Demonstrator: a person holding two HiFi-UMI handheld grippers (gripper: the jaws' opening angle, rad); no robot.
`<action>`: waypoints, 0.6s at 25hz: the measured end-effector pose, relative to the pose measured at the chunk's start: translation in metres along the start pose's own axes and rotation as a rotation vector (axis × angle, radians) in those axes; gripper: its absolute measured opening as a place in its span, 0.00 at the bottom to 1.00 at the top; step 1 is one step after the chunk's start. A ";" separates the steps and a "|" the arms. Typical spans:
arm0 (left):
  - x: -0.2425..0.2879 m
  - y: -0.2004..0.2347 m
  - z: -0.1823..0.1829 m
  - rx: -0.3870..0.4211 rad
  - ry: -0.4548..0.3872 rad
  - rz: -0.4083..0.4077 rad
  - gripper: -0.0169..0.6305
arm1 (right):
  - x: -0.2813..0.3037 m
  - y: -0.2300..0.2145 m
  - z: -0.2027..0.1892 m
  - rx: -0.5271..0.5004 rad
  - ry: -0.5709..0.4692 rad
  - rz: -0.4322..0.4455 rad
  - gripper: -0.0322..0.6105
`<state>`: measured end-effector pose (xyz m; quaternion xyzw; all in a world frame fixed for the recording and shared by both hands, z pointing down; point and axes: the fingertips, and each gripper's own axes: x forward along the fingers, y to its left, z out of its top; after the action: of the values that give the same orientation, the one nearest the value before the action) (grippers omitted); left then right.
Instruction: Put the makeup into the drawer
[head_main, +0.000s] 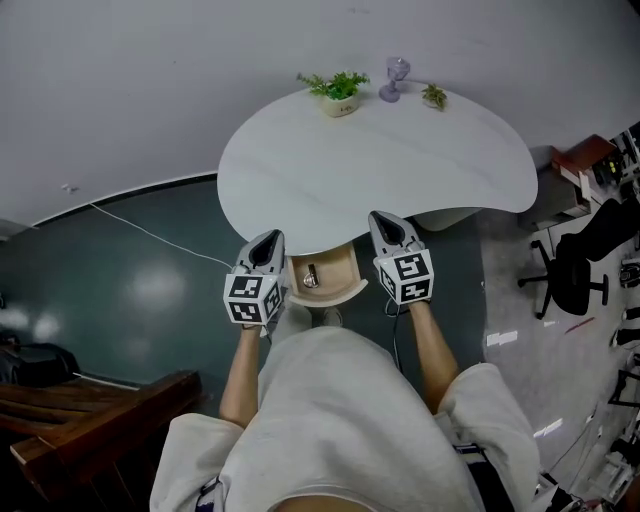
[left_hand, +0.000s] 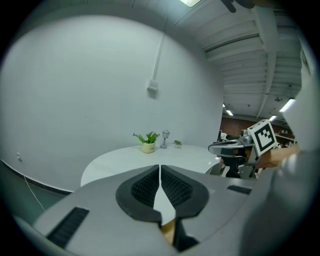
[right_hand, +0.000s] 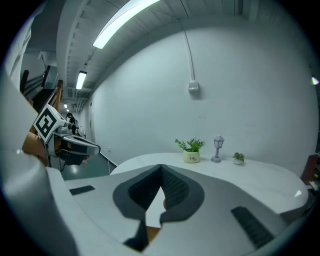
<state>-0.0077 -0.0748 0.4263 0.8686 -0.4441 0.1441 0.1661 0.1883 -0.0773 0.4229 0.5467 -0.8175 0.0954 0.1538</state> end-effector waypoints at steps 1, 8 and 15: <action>0.001 -0.001 0.006 0.008 -0.009 0.000 0.05 | -0.003 -0.006 0.006 -0.002 -0.015 -0.013 0.05; 0.001 -0.012 0.038 0.048 -0.068 -0.001 0.05 | -0.023 -0.025 0.032 -0.016 -0.076 -0.062 0.05; -0.003 -0.019 0.051 0.068 -0.096 -0.004 0.05 | -0.033 -0.031 0.040 -0.012 -0.102 -0.083 0.05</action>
<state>0.0113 -0.0841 0.3758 0.8805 -0.4447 0.1167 0.1152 0.2225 -0.0733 0.3732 0.5834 -0.8015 0.0563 0.1192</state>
